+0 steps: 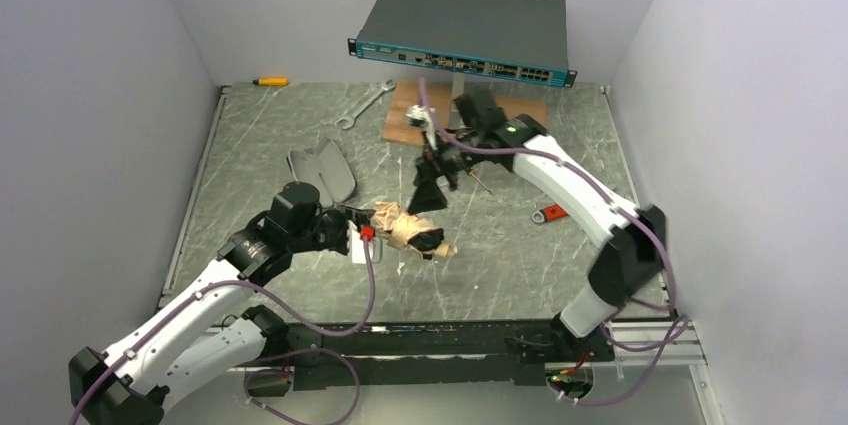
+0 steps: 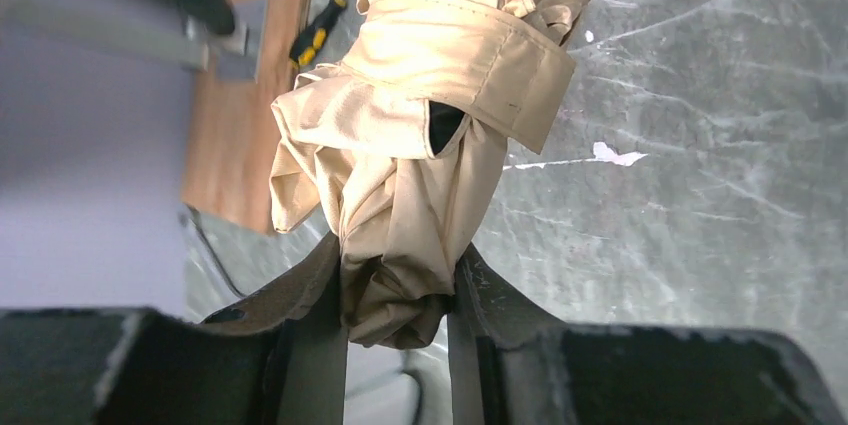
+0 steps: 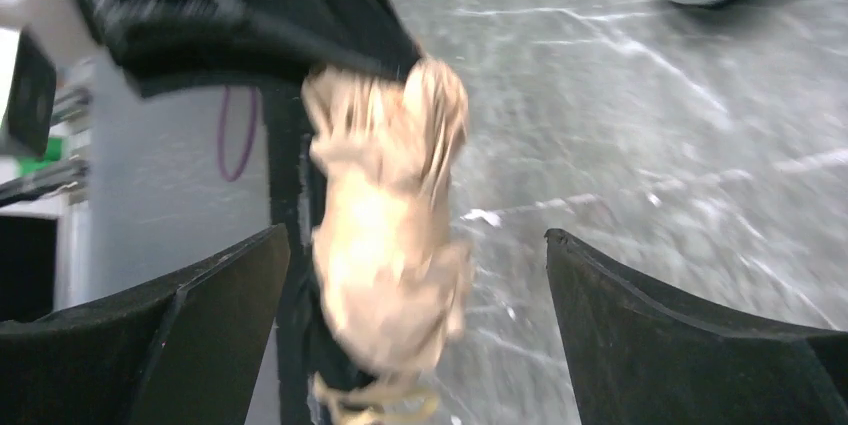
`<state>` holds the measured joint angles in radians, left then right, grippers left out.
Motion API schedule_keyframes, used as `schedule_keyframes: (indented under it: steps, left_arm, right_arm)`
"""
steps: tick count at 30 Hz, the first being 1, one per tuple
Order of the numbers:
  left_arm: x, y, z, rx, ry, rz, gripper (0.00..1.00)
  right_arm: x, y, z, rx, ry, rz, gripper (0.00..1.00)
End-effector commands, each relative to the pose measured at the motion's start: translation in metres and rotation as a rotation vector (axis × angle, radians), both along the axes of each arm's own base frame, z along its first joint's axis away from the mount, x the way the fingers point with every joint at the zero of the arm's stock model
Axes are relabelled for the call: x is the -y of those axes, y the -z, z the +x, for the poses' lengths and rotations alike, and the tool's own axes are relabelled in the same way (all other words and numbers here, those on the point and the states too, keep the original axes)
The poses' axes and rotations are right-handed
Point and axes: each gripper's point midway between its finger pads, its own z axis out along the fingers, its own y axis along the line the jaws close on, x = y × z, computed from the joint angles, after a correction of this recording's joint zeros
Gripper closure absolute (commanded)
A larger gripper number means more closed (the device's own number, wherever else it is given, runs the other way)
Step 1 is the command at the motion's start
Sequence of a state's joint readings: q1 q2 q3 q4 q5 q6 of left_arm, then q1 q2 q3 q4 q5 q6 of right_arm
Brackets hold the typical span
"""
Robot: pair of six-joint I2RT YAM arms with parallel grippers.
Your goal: Open the umbrella
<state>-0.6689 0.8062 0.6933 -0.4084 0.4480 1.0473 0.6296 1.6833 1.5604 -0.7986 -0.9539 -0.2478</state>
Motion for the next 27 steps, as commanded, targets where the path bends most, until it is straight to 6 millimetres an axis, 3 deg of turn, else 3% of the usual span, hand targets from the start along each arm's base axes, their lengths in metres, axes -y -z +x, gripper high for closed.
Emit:
schedule_keyframes:
  steps: [1,4,6,14,21,23,27]
  left_arm:
    - [-0.002,-0.037,0.012,-0.185,-0.155,-0.246,1.0]
    - [-0.005,-0.038,0.016,-0.268,-0.2,-0.287,1.0]
    - [-0.004,-0.041,0.018,-0.286,-0.221,-0.322,1.0]
    - [0.002,-0.057,0.014,-0.367,-0.202,-0.375,1.0]
    - [0.004,-0.071,-0.005,-0.385,-0.138,-0.427,1.0]
    - [0.003,-0.072,-0.008,-0.381,-0.132,-0.429,1.0]
    - [0.003,-0.068,-0.014,-0.397,-0.104,-0.414,1.0]
  right_arm:
    - [0.037,-0.044,0.004,0.268,0.153,0.065,0.0]
    - [0.05,-0.056,-0.009,0.353,0.214,0.134,0.0]
    - [0.048,-0.061,-0.015,0.426,0.209,0.157,0.0]
    - [0.014,-0.021,-0.027,0.707,0.042,-0.01,0.0]
    - [0.022,0.013,-0.015,0.782,0.04,-0.105,0.03]
    - [0.024,0.012,-0.013,0.801,0.061,-0.101,0.08]
    - [0.031,-0.003,-0.002,0.841,0.156,-0.083,0.0]
